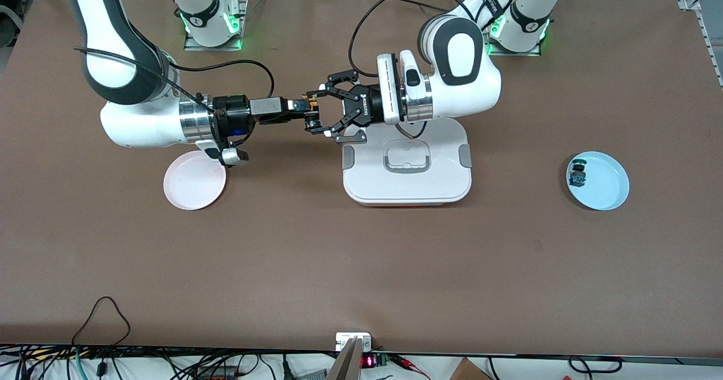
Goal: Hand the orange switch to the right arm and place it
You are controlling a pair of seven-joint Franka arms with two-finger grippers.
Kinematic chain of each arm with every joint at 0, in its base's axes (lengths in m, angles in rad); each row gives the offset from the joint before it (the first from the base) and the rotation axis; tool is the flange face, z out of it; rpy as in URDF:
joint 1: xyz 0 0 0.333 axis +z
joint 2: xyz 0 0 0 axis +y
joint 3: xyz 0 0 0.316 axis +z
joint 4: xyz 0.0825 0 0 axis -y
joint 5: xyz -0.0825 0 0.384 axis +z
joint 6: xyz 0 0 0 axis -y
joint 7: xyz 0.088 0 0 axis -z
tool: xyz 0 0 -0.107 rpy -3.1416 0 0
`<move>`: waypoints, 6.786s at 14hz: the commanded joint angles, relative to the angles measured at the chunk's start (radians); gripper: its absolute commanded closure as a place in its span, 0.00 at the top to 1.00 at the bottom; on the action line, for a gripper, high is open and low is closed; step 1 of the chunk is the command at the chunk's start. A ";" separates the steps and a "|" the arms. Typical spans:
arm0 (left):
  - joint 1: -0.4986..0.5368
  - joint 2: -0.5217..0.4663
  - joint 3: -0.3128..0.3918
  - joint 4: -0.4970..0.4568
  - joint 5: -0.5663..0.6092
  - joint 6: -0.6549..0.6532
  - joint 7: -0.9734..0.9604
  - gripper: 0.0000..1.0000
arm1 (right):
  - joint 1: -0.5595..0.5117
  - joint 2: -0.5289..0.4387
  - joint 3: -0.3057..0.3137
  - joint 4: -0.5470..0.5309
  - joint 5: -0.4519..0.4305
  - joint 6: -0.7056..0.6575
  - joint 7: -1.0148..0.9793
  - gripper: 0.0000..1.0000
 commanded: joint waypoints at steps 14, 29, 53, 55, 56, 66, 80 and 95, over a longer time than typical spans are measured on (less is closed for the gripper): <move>0.012 -0.024 -0.004 -0.003 -0.037 0.012 0.025 1.00 | 0.007 -0.029 -0.004 -0.017 0.026 -0.023 -0.010 0.01; 0.113 -0.129 -0.003 0.002 0.197 -0.169 -0.675 1.00 | -0.209 -0.044 -0.012 -0.018 -0.547 -0.104 -0.112 0.00; 0.120 -0.307 0.361 0.208 1.919 -1.088 -2.104 1.00 | -0.269 0.100 -0.035 -0.374 -1.530 0.860 -1.219 0.00; 0.064 -0.348 0.527 0.201 1.917 -1.061 -2.106 1.00 | -0.261 0.129 -0.035 -0.383 -1.531 0.916 -1.219 0.00; 0.026 -0.377 0.599 0.183 1.917 -1.051 -2.109 1.00 | -0.258 0.140 -0.035 -0.391 -1.531 0.942 -1.221 0.00; -0.100 -0.466 0.844 0.057 1.837 -0.930 -2.182 1.00 | -0.244 0.048 -0.035 -0.351 -1.513 0.818 -1.143 1.00; -0.094 -0.463 0.841 0.060 1.836 -0.933 -2.190 1.00 | -0.195 -0.150 -0.024 0.169 -1.510 -0.021 -0.049 1.00; -0.094 -0.463 0.842 0.060 1.836 -0.935 -2.190 1.00 | -0.295 -0.318 -0.060 0.106 -1.566 -0.006 0.156 1.00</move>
